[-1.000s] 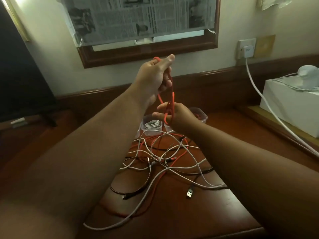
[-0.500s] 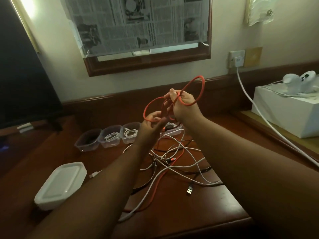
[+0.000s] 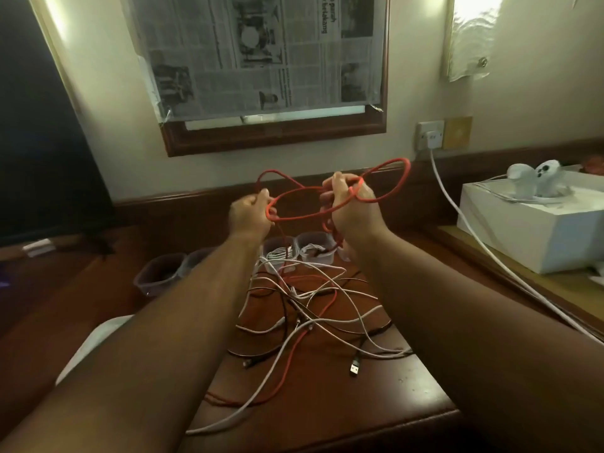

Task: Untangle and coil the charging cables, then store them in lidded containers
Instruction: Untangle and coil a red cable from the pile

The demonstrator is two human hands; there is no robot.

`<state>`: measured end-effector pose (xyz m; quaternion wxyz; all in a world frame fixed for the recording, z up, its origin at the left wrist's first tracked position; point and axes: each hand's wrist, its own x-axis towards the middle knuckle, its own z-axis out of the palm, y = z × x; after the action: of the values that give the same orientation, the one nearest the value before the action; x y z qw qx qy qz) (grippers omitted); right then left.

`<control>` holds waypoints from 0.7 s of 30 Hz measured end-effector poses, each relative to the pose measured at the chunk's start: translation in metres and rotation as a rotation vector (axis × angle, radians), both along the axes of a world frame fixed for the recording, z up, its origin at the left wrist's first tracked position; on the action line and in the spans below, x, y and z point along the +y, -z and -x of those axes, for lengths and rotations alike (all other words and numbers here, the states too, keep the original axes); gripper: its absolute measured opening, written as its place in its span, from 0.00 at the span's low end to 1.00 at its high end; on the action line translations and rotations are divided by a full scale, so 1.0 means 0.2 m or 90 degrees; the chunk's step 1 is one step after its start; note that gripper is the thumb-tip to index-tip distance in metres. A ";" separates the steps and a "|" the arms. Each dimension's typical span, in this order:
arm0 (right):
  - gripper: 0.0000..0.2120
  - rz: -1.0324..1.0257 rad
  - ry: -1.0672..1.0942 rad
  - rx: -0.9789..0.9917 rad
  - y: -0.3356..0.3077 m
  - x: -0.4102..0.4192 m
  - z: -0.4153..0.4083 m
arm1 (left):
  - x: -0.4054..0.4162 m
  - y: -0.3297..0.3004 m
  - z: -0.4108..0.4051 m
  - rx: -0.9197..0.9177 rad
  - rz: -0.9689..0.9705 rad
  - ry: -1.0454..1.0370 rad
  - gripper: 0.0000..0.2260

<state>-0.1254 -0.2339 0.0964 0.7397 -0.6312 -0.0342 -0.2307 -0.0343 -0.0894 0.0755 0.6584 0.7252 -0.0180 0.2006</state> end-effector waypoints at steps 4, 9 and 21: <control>0.13 0.119 -0.001 0.032 0.06 0.06 -0.01 | -0.02 -0.30 0.06 -0.025 0.193 0.093 0.13; 0.04 0.138 -0.157 0.100 0.07 0.16 -0.05 | -0.01 -0.41 0.21 -0.120 0.150 0.301 0.11; 0.13 -0.056 -0.155 0.098 0.01 0.13 -0.05 | 0.09 -0.01 0.14 0.040 0.031 0.301 0.10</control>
<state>-0.1163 -0.2083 0.0944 0.7896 -0.6052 -0.0434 -0.0916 -0.0619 -0.0710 0.0779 0.7047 0.6905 -0.1622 0.0188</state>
